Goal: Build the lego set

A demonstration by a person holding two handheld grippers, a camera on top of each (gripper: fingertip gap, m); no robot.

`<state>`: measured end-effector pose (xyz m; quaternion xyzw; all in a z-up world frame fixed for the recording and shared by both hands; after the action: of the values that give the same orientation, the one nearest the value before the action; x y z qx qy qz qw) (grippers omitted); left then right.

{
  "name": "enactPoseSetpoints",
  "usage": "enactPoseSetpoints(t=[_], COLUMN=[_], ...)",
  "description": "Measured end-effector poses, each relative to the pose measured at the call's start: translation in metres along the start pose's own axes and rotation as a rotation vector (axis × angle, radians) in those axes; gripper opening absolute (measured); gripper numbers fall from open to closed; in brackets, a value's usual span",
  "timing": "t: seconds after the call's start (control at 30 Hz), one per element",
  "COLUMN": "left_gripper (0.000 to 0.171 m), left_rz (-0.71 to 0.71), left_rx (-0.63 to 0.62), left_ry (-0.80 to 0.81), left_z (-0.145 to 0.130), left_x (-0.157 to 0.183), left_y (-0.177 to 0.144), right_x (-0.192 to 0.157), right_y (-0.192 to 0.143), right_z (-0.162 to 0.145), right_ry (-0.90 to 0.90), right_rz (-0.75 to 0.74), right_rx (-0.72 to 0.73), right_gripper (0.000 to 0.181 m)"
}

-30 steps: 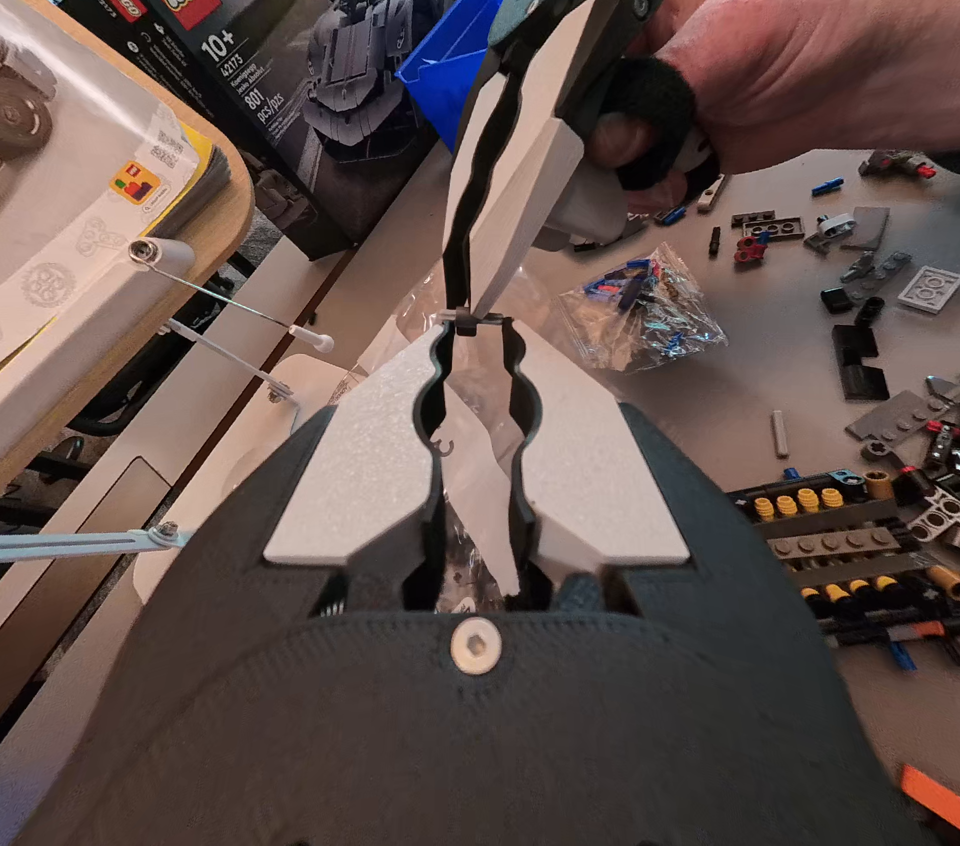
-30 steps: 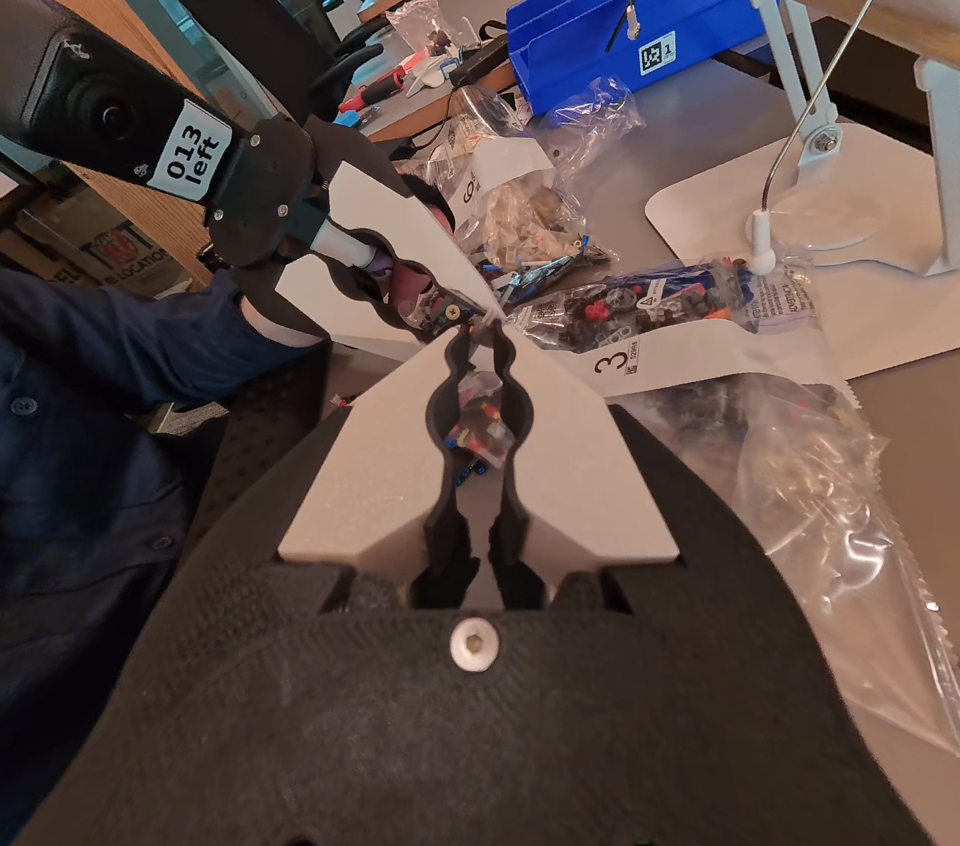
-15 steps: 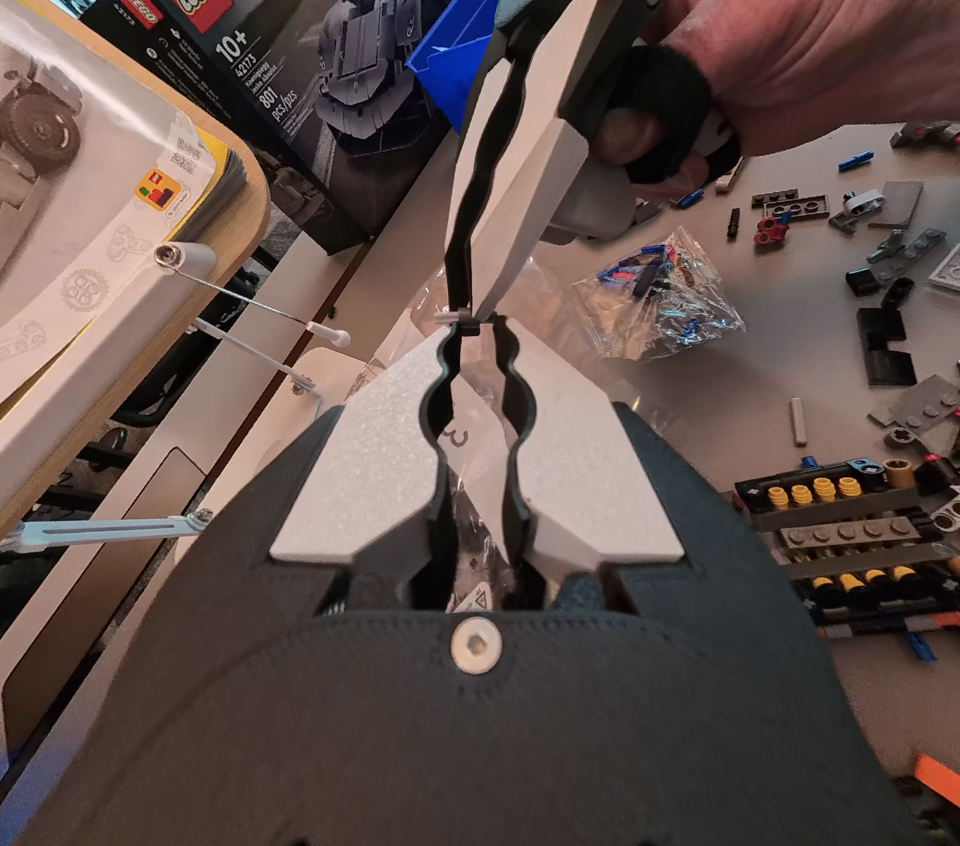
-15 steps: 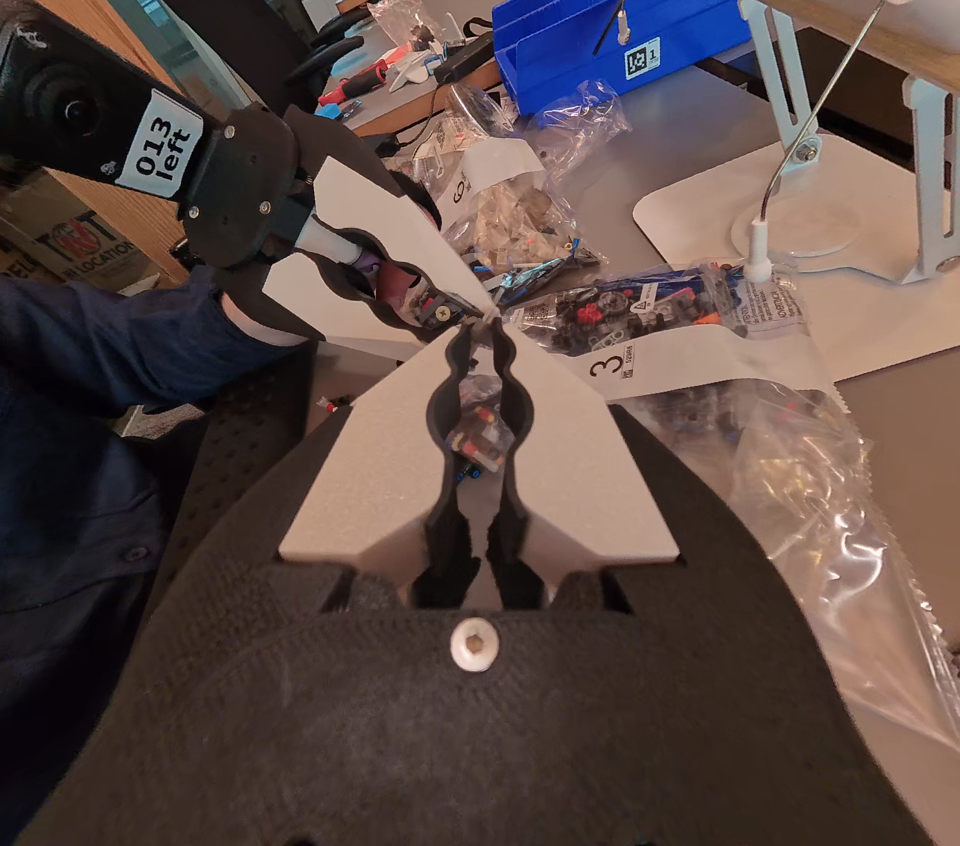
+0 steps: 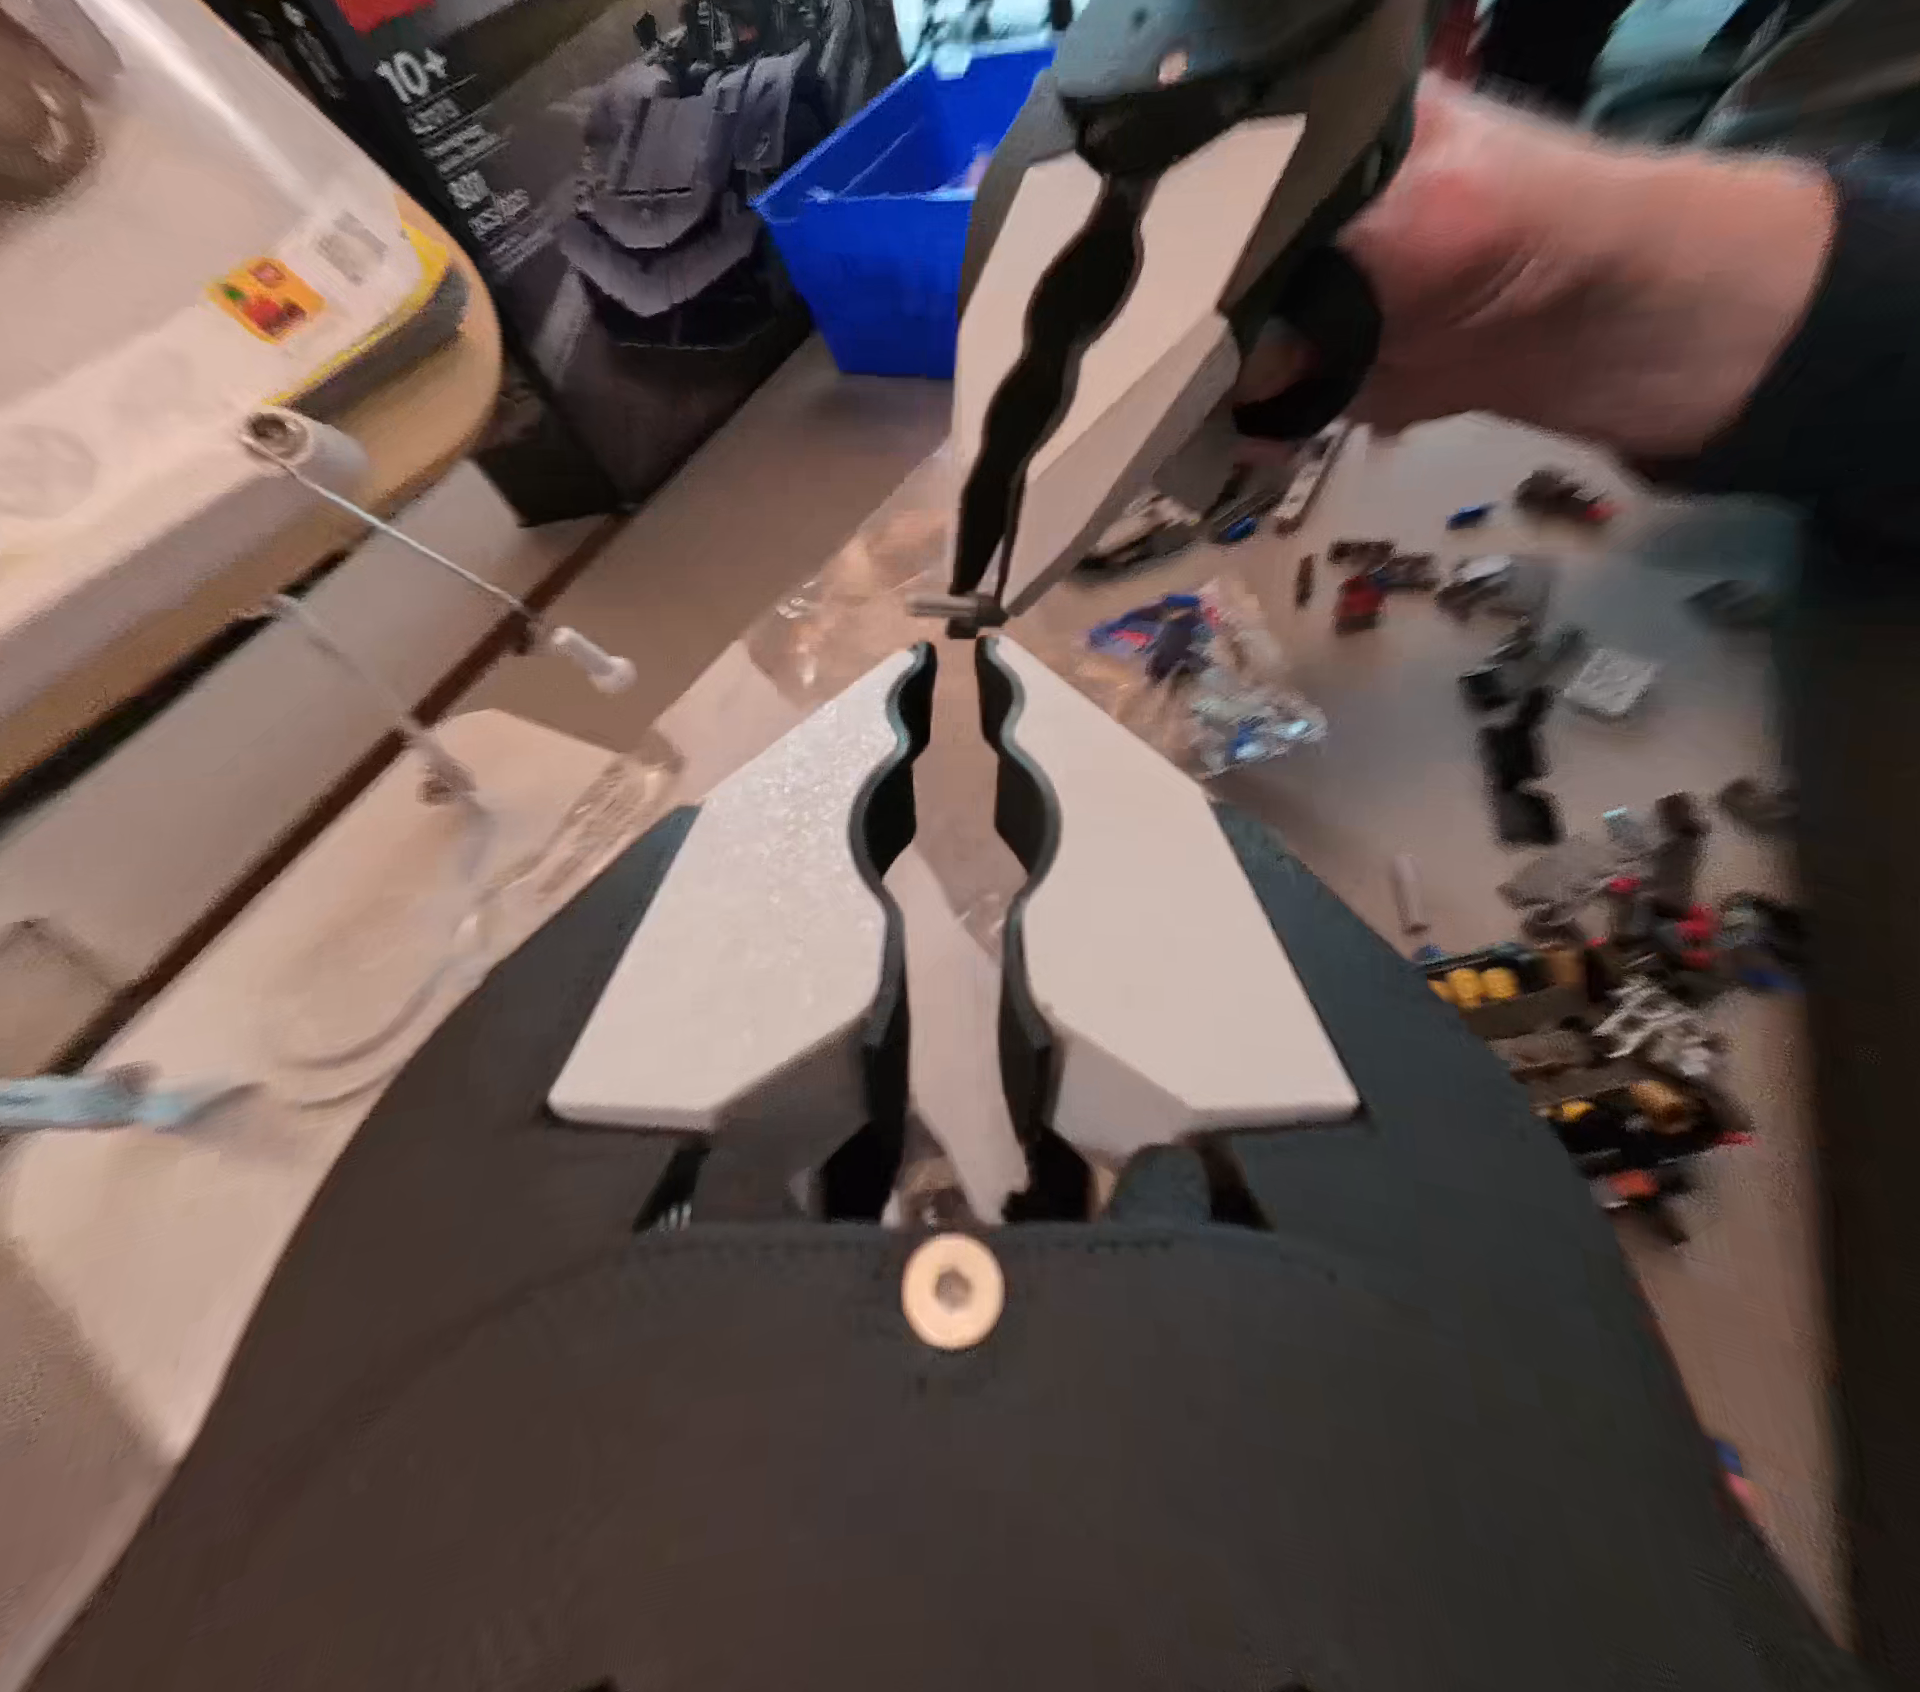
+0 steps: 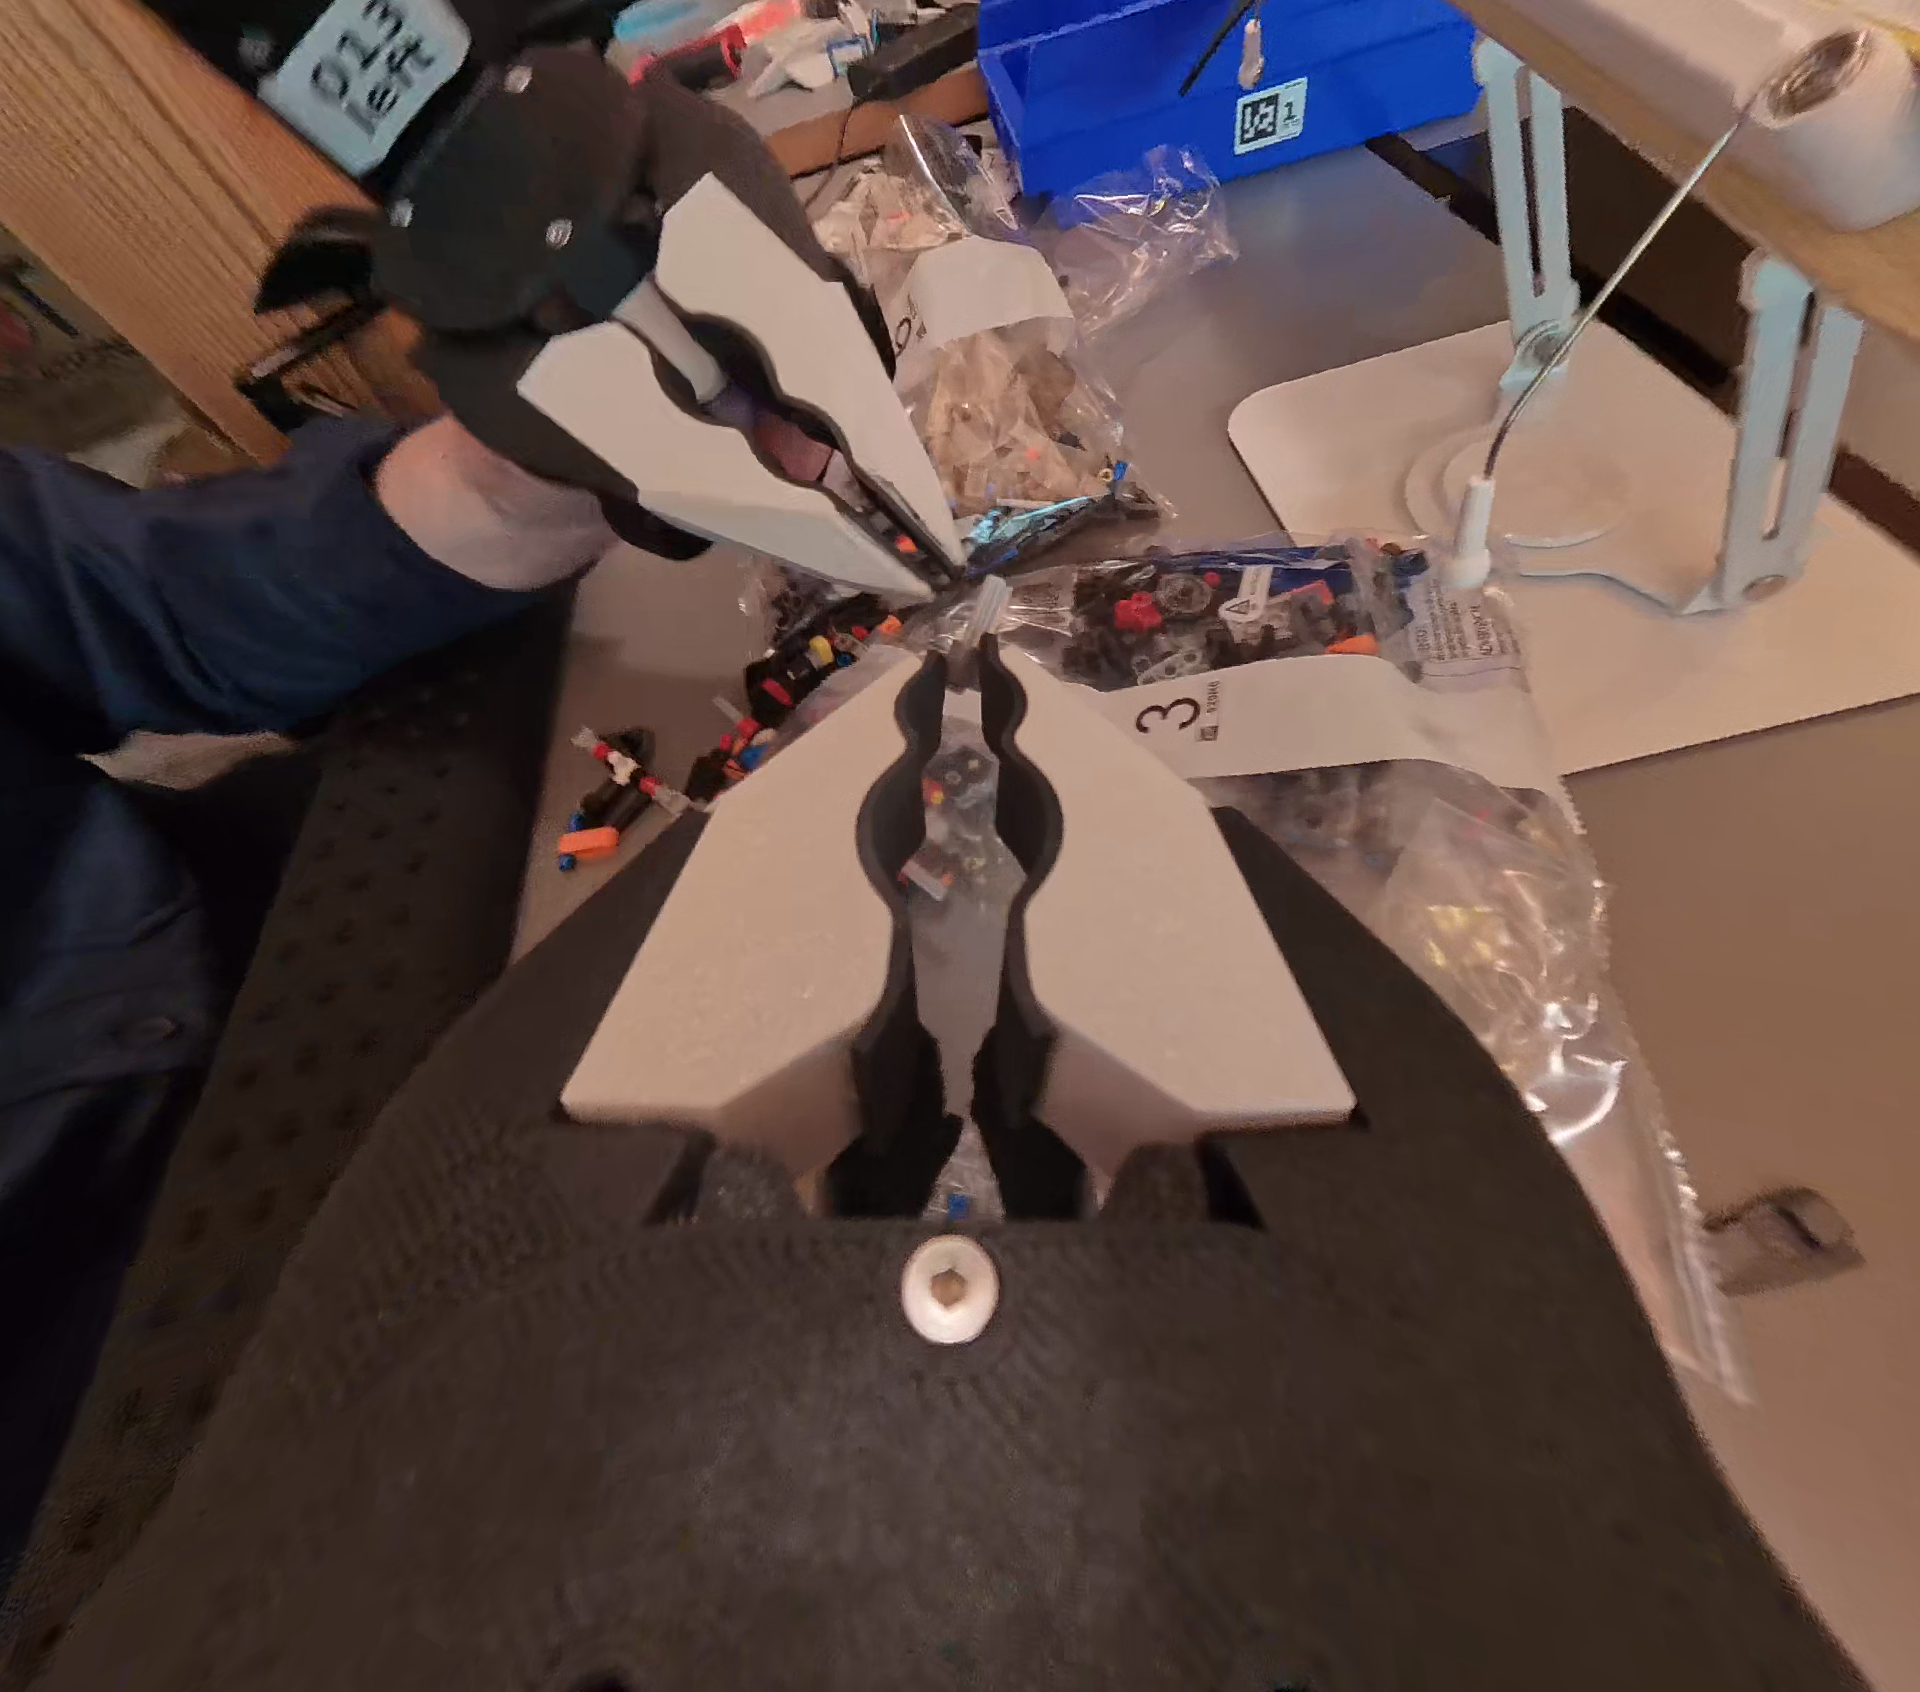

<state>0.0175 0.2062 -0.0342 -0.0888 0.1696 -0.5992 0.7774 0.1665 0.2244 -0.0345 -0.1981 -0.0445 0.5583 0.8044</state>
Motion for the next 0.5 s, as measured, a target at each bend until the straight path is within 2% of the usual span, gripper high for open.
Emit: enactPoseSetpoints(t=[0.13,0.27,0.33,0.5], left_gripper=[0.016,0.000,0.000,0.003], left_rz=[-0.096,-0.167,-0.197,-0.190], left_rx=[0.036,0.064,0.077,0.010], left_ry=[-0.124,-0.203,-0.228,-0.224], left_z=[-0.004,-0.006,-0.007,-0.013], left_x=[-0.003,-0.002,-0.002,-0.003], left_y=[0.004,0.007,0.006,0.009], right_x=[-0.012,-0.020,-0.021,-0.022], right_y=[0.003,0.007,0.006,0.010], right_z=[0.001,0.000,0.001,-0.004], right_ry=[-0.168,-0.282,-0.304,-0.313], right_rz=[-0.060,-0.104,-0.108,-0.108], right_rx=[-0.046,-0.070,-0.070,-0.114], right_gripper=[0.003,0.000,0.000,0.000])
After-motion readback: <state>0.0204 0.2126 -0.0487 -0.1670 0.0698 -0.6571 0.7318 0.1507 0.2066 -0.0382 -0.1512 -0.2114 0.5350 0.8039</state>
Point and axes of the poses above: each gripper's, where its closed fingertips meet, y out along the fingers, z out of its top, x = y × z across the jaws, the point moved 8 cm from there along -y, back along the fingers, and after that the axes turned 7 degrees about -z, right-handed, at the moved point
